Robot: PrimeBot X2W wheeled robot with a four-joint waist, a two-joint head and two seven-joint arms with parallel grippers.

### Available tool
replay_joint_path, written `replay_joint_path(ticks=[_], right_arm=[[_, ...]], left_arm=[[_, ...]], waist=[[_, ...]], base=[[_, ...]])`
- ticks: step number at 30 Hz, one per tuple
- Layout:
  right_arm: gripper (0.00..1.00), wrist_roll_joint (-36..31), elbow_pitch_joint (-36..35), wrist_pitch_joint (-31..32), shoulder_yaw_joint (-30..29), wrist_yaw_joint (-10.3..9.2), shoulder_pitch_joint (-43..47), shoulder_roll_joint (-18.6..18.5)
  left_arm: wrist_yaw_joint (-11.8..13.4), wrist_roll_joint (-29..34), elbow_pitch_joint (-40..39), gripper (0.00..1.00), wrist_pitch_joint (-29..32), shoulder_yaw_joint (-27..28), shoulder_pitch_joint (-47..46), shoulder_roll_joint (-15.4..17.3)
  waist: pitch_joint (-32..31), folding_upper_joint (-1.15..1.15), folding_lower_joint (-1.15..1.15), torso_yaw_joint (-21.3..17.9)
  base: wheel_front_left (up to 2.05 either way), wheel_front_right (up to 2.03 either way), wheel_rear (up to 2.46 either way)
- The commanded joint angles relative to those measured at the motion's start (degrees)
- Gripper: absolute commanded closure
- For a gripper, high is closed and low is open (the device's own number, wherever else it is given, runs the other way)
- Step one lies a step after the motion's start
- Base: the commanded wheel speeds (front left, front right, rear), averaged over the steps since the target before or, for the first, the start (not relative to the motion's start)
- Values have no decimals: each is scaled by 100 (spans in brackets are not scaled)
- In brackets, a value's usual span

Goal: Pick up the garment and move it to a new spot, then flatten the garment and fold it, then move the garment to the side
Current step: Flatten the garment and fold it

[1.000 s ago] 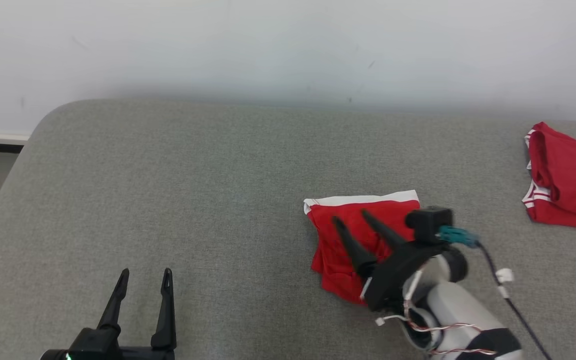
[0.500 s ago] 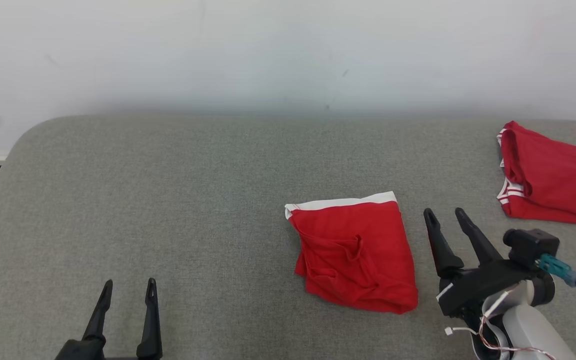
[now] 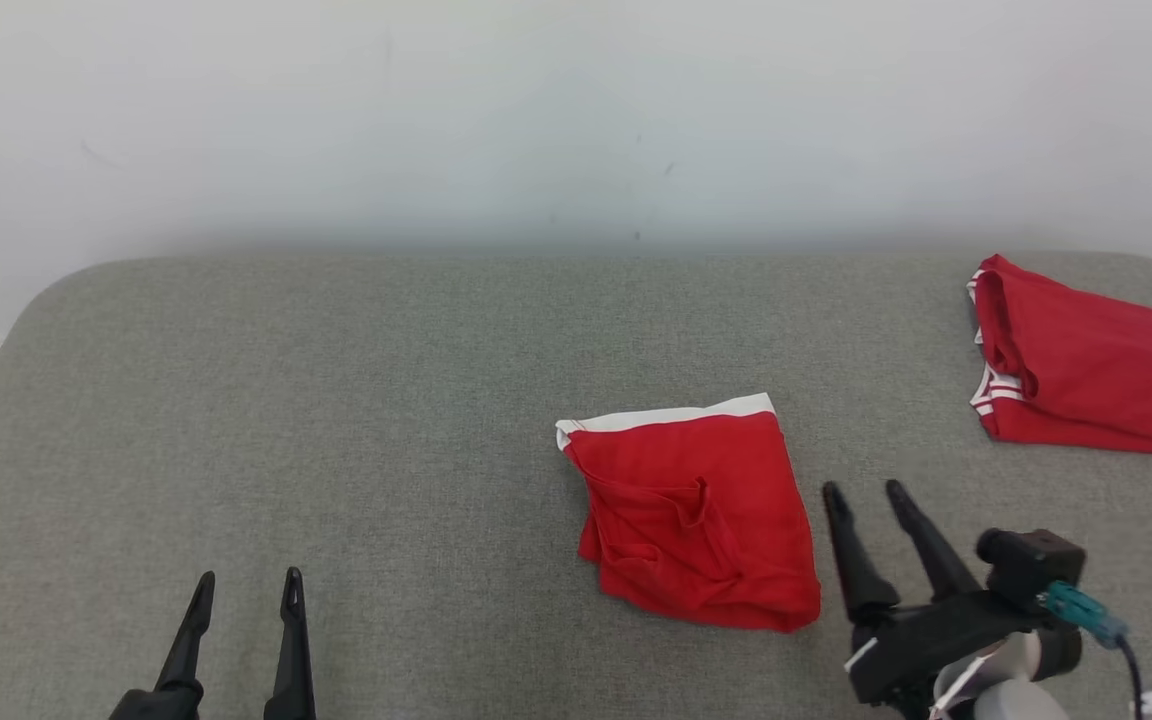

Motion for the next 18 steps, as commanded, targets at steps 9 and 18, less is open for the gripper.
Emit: replay_joint_path(ticks=[9,18], right_arm=[[0,-113,633,317,627,-16,-710,-16],[0,33,1750,417,940,-16,-1141,-100]], left_arm=[[-37,50,56,0,-18,-63,14,-1],[-32,-5,77,0,-18,-135,-46,-2]], waist=[[-6,0,1,264],[104,0,1,663]], base=[[0,0,0],[0,0,0]])
